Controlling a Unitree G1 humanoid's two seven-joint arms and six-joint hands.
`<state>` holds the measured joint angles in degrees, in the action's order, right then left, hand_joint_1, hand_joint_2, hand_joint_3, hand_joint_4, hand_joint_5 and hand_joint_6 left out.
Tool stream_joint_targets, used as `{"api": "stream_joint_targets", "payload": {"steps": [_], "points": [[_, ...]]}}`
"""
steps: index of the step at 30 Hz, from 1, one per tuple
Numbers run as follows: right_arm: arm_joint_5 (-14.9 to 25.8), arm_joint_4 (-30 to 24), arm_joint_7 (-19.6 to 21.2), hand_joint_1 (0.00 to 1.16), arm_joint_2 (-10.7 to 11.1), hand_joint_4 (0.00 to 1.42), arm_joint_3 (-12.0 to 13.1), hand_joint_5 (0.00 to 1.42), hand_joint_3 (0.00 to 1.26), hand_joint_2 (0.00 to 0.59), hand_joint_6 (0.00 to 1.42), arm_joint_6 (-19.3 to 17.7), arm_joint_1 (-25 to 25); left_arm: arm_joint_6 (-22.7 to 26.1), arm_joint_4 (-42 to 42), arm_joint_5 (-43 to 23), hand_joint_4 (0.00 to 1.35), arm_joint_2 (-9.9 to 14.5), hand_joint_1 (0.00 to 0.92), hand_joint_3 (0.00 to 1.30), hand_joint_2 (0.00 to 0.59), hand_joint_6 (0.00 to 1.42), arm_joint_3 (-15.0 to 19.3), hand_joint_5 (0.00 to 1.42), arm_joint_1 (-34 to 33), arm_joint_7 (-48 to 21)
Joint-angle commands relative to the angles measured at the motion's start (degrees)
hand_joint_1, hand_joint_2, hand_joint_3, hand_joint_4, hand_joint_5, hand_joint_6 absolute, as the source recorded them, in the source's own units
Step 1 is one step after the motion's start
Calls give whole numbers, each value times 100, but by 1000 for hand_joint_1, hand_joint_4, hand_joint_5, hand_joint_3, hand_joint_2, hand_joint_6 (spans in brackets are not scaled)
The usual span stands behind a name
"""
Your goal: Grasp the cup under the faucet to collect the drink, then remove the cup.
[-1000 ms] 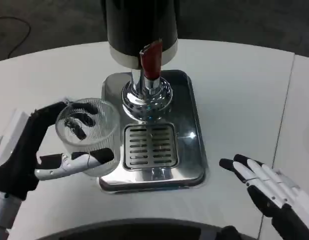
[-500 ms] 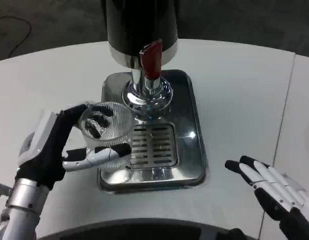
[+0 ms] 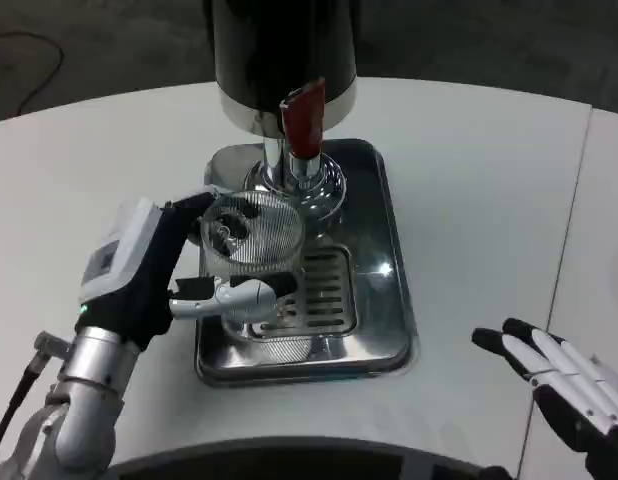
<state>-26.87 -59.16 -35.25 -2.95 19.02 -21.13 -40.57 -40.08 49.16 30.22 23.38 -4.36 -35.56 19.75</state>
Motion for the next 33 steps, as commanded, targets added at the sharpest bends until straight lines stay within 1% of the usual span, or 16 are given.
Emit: {"api": "stream_joint_targets", "payload": {"steps": [1, 5, 9, 14, 21, 24, 29, 33], "points": [[143, -84, 101, 429, 57, 0, 76, 0, 82, 493, 0, -73, -160, -53, 232, 88, 743, -50, 536, 678, 37, 612, -206, 855, -295, 288], [198, -84, 148, 429, 133, 0, 118, 0, 82, 493, 0, -11, -176, 38, 455, 173, 743, -173, 531, 678, 36, 618, -407, 855, -506, 439], [246, -84, 171, 429, 179, 0, 154, 0, 82, 493, 0, 42, -180, 199, 628, 234, 752, -233, 527, 678, 40, 623, -520, 871, -682, 564], [298, -84, 186, 429, 228, 0, 202, 0, 85, 493, 0, 99, -169, 332, 869, 231, 751, -211, 522, 678, 43, 624, -666, 874, -854, 639], [300, -84, 198, 429, 277, 0, 181, 0, 91, 493, 0, 180, -126, 426, 1064, 232, 754, -178, 517, 678, 45, 624, -789, 874, -964, 677], [298, -84, 214, 429, 303, 0, 168, 0, 92, 493, 0, 217, -109, 500, 1154, 226, 754, -176, 516, 678, 45, 624, -870, 874, -1011, 587], [305, -84, 248, 429, 336, 0, 155, 0, 92, 493, 0, 268, -111, 580, 1239, 198, 754, -206, 455, 671, 42, 612, -1003, 885, -1022, 368], [324, -84, 270, 429, 349, 0, 154, 0, 92, 493, 0, 289, -133, 582, 1234, 184, 761, -220, 436, 670, 48, 601, -1091, 885, -1001, 275]]}}
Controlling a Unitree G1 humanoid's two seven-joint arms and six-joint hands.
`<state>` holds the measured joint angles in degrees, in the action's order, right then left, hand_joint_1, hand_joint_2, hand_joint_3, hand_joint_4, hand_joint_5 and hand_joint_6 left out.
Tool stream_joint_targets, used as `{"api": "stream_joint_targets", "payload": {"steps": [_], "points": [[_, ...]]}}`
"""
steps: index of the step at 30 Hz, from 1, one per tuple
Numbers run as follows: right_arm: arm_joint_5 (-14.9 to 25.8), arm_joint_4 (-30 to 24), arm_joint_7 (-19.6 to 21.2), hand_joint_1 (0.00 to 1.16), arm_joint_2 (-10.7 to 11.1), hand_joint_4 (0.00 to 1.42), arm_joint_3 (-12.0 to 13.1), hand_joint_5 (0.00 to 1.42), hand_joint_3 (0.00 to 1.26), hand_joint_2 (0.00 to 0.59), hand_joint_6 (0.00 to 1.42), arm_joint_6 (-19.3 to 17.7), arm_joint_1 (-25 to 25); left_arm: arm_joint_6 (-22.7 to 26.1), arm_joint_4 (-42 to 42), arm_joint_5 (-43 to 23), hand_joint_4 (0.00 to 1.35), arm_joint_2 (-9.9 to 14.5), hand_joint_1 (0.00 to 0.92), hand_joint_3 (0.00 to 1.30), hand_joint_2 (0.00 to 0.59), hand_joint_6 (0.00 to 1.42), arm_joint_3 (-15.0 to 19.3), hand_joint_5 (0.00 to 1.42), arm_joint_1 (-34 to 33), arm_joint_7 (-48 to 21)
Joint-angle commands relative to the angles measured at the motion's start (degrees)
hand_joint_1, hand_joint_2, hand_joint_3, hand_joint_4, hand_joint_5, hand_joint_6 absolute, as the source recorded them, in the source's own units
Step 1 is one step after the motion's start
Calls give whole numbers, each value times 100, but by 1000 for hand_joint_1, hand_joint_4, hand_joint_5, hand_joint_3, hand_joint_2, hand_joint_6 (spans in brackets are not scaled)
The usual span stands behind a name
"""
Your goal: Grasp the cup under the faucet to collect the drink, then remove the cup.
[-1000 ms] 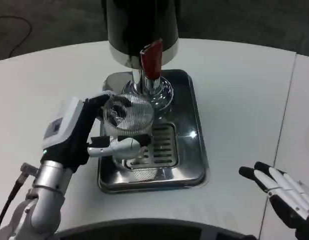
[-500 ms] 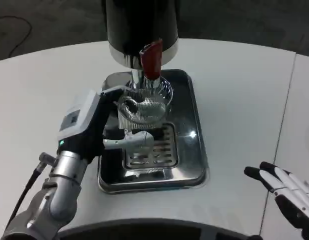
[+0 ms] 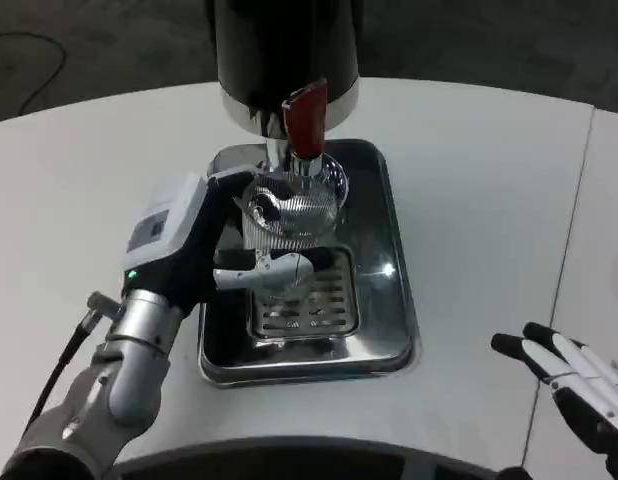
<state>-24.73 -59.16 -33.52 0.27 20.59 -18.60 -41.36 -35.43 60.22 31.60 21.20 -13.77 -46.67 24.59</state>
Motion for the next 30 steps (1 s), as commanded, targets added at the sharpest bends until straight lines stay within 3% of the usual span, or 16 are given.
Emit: {"api": "stream_joint_targets", "payload": {"steps": [1, 17, 24, 30], "points": [[116, -84, 103, 429, 28, 0, -4, 0, 92, 493, 0, 34, -61, 121, 120, 41, 755, -3, 426, 670, 51, 593, -169, 877, 120, -204], [210, -84, 223, 428, 59, 10, 12, 0, 102, 493, 0, -28, -188, 159, 8, 14, 721, 87, 380, 634, 55, 538, -189, 834, 253, -71], [195, -84, 269, 428, 68, 15, -26, 0, 102, 493, 0, -16, -157, 84, -49, -39, 511, 184, 181, 491, 93, 391, -98, 650, 315, 15], [140, -84, 278, 428, 63, 19, -96, 0, 109, 493, 0, 30, -111, 69, -67, -47, 335, 193, 137, 369, 86, 345, -57, 536, 334, 92]]}}
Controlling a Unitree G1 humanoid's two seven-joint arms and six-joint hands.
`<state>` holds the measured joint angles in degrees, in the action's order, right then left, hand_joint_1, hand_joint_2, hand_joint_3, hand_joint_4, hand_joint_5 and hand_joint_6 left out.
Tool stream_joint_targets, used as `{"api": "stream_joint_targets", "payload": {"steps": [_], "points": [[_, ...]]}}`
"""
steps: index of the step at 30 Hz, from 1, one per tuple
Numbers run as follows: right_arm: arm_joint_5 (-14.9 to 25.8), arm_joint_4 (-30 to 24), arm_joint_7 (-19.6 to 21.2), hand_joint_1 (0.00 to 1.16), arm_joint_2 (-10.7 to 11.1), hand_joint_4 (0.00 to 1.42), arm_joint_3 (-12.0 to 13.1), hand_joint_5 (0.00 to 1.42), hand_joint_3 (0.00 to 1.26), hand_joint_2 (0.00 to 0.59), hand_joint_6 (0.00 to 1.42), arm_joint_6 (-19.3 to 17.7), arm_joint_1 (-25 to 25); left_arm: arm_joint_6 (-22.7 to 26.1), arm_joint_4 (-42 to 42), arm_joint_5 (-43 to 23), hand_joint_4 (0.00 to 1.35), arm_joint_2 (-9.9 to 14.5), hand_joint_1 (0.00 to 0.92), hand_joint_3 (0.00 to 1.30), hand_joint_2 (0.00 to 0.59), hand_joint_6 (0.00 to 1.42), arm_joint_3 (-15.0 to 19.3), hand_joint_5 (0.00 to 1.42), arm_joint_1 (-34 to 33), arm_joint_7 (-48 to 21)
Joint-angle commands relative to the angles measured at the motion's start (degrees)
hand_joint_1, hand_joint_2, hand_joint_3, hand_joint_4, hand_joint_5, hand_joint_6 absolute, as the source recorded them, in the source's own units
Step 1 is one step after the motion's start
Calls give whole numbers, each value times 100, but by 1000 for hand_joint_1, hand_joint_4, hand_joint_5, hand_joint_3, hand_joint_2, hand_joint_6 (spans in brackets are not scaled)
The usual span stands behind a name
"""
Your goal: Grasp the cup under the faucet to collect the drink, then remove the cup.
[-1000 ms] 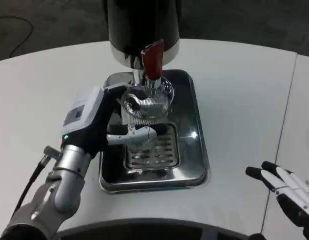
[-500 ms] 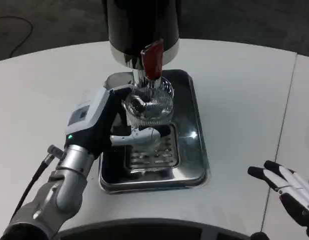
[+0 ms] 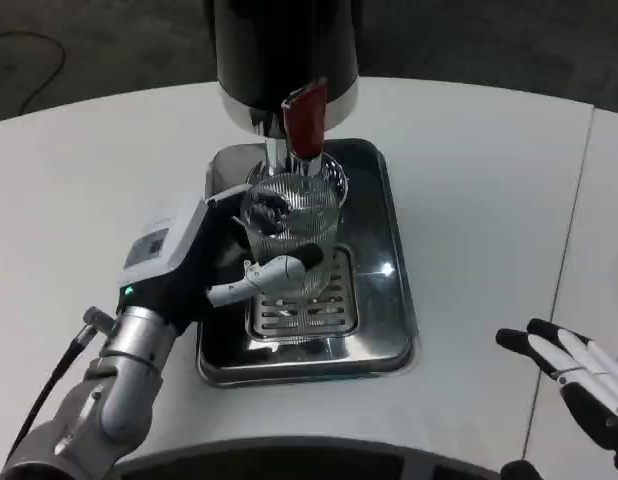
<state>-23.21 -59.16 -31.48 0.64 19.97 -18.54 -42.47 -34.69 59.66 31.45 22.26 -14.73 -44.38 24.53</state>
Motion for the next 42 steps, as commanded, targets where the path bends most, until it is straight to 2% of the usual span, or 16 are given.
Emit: {"api": "stream_joint_targets", "payload": {"steps": [1, 5, 8, 9, 14, 23, 31, 36, 42], "points": [[-16, -84, 75, 428, 27, 19, -40, 0, 110, 493, 0, 33, 6, -5, -2, -34, 272, 86, 127, 323, 79, 330, 41, 473, 104, 95], [-16, -84, 79, 426, 31, 20, -68, 0, 112, 507, 0, 61, 33, -55, 38, -77, 158, 80, 111, 199, 74, 302, 58, 371, 103, 40], [-51, -84, 80, 425, 24, 21, -105, 0, 113, 509, 0, 94, 69, -113, 38, -125, 9, 97, 88, 16, 45, 215, 96, 236, 134, 21], [-57, -84, 82, 425, 23, 22, -112, 0, 114, 510, 0, 102, 77, -141, 38, -164, 2, 105, 83, 3, 42, 193, 124, 207, 152, -12], [-84, -84, 77, 423, 30, 28, -153, 0, 114, 511, 0, 160, 131, -214, 11, -315, 0, 161, 60, 0, 24, 117, 173, 98, 220, -158], [-132, -84, 82, 422, 31, 29, -217, 0, 115, 511, 0, 206, 187, -202, -39, -343, 0, 184, 64, 0, 25, 87, 142, 97, 268, -483], [-103, -84, 81, 422, 50, 29, -196, 0, 115, 511, 0, 223, 210, -138, -122, -327, 0, 138, 51, 0, 65, 49, 43, 67, 272, -724], [-89, -84, 91, 422, 48, 29, -192, 0, 115, 511, 0, 230, 219, -86, -300, -261, 0, 216, 83, 0, 4, 20, -40, 45, 324, -823], [-114, -84, 92, 422, 41, 30, -234, 0, 116, 511, 0, 254, 259, 16, -524, -401, 0, 328, 92, 0, 0, 0, 62, 13, 497, -1034]]}}
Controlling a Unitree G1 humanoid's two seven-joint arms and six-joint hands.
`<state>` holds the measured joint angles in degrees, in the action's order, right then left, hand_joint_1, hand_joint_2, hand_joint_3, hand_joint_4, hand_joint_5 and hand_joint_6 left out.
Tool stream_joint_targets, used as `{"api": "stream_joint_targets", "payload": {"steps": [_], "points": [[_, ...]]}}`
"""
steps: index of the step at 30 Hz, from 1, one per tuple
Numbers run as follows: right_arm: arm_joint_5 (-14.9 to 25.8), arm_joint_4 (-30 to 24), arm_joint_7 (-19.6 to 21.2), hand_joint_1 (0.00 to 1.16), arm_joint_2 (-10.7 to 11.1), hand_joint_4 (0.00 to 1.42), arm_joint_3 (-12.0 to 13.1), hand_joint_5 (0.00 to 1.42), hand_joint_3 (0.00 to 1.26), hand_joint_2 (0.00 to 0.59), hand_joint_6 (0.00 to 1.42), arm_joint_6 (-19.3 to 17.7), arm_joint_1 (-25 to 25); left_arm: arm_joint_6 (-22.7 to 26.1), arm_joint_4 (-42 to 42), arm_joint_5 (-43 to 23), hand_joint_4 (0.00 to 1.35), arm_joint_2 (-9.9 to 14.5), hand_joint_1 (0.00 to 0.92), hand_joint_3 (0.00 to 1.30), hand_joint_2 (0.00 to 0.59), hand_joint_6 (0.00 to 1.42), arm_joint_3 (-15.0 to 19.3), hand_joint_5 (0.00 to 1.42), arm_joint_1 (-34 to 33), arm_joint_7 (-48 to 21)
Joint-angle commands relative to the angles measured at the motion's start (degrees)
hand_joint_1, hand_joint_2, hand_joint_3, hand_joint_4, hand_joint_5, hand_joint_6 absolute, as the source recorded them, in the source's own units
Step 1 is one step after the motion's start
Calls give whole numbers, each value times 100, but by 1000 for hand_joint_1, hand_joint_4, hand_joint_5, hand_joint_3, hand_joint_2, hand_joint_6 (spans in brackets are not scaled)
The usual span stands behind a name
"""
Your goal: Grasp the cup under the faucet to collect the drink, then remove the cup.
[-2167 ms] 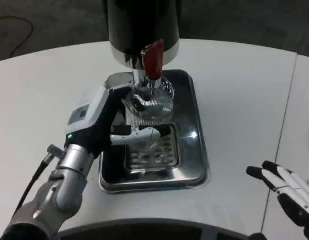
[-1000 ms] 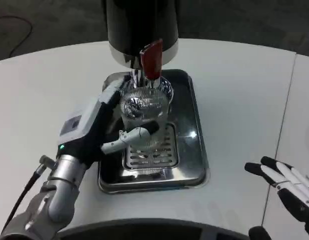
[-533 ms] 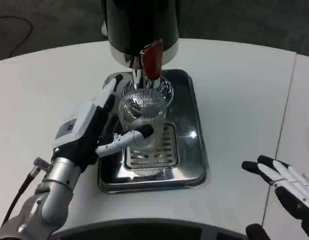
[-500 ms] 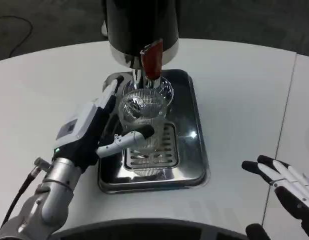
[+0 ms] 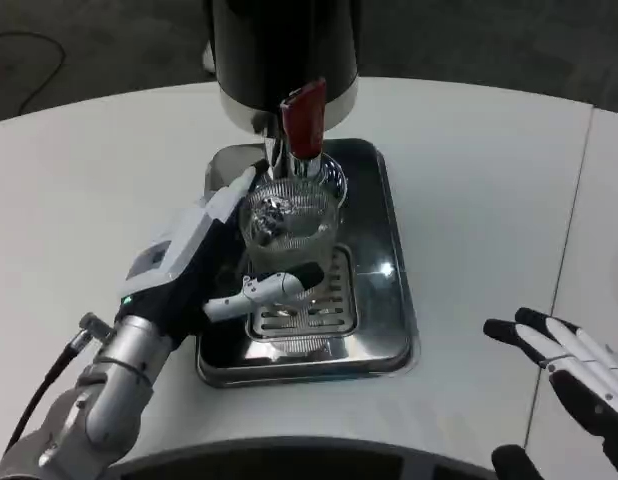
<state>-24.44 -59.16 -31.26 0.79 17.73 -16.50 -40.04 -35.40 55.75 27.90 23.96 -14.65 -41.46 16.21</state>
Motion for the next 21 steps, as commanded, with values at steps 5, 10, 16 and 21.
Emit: {"api": "stream_joint_targets", "payload": {"steps": [5, 10, 16, 21], "points": [[-39, -84, 65, 421, 7, 30, -72, 0, 121, 512, 0, 63, 22, 149, -290, -121, 0, 222, 64, 0, 0, 0, 143, 0, 345, -316], [-102, -84, 61, 421, 7, 36, -125, 0, 123, 512, 0, 119, 91, 190, -625, -212, 0, 319, 46, 0, 0, 0, 289, 0, 581, -389], [-150, -84, 52, 420, 0, 39, -167, 0, 124, 512, 0, 178, 140, 320, -1364, -376, 0, 474, 39, 0, 0, 0, 565, 0, 1060, -516], [-232, -84, 42, 420, 8, 39, -270, 0, 124, 512, 0, 244, 197, 327, -2229, -719, 0, 594, 35, 0, 0, 0, 922, 0, 1553, -801]]}}
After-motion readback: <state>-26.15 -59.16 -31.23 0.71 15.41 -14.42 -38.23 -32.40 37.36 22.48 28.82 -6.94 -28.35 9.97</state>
